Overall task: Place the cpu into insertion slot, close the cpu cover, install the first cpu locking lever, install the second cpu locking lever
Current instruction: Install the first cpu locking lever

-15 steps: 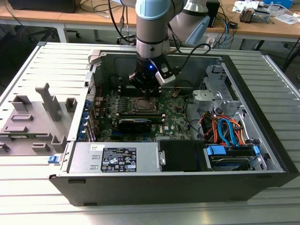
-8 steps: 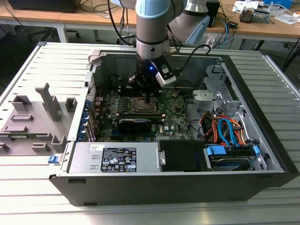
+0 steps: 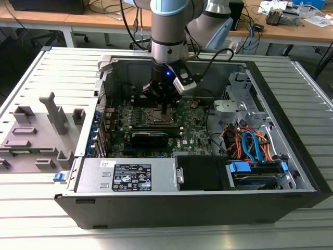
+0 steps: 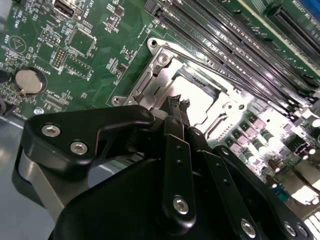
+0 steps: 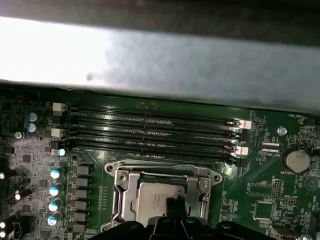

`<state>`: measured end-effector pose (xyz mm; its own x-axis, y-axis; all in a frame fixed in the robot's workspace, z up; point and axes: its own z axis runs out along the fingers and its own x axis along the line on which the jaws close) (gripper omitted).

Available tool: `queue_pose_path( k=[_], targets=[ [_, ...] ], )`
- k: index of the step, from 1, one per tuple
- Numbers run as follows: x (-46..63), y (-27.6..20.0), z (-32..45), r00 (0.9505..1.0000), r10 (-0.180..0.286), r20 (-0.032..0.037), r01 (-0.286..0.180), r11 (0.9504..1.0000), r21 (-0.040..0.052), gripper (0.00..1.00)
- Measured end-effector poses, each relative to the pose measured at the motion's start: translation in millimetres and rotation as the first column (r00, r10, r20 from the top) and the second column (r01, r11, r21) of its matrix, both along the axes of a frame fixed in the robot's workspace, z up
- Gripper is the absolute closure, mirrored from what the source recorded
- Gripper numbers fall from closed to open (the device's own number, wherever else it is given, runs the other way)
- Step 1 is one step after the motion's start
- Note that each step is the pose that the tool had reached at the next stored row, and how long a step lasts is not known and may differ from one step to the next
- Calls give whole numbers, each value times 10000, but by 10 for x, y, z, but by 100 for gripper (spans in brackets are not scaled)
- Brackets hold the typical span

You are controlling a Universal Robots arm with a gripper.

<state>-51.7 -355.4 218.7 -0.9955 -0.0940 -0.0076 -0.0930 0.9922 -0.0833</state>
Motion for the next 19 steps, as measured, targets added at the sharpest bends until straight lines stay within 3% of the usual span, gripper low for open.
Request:
queue_pose_path(
  k=[10,19],
  targets=[
    [0,0,148,10000,0,-1,0,10000,0,89],
    [0,0,177,10000,1,0,-1,10000,0,89]
  ],
)
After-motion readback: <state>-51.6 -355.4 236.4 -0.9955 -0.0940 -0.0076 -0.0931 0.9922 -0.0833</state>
